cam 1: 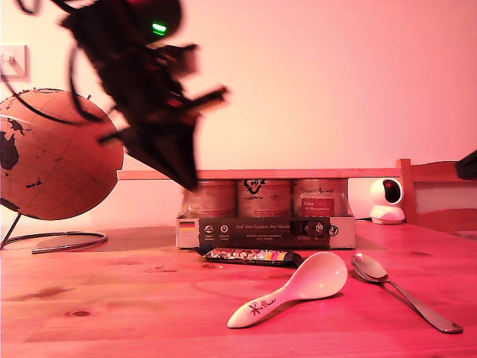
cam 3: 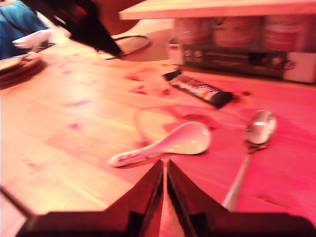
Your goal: Slide the ceramic spoon to the right
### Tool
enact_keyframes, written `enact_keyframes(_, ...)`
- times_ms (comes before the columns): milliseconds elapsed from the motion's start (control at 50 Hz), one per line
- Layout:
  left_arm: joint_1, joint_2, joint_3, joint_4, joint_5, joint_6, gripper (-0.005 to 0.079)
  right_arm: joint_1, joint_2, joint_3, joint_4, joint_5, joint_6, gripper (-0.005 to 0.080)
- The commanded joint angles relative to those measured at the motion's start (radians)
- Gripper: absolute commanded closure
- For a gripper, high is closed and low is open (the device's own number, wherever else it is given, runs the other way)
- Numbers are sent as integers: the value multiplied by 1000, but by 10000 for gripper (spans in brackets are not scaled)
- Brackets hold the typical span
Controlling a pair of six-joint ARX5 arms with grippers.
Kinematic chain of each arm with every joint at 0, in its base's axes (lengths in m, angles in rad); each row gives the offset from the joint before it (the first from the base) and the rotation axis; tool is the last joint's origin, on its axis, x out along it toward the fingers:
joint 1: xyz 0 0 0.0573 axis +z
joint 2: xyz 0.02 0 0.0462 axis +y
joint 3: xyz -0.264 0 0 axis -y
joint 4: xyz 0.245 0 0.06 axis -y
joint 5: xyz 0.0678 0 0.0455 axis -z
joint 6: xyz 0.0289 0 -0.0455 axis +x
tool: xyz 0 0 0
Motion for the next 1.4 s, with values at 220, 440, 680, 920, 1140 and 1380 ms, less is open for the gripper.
enact_keyframes(220, 173, -164, -119, 4, -1, 60, 766, 2, -6, 2, 5, 92, -5, 764)
enact_keyframes(440, 293, -325, -275, 64, 3, 74, 766, 2, -6, 2, 5, 93, -79, 764)
enact_keyframes(680, 363, -526, -465, 177, 3, 73, 766, 2, -6, 2, 6, 57, -80, 764)
enact_keyframes(920, 401, -726, -625, 288, 0, 73, 766, 2, -6, 2, 14, 52, -80, 764)
enact_keyframes(1140, 429, -923, -801, 394, -9, 50, 766, 2, -6, 2, 45, 85, -73, 764)
enact_keyframes(1380, 430, -1099, -944, 488, -23, 29, 766, -32, -6, -2, 59, 173, -87, 764)
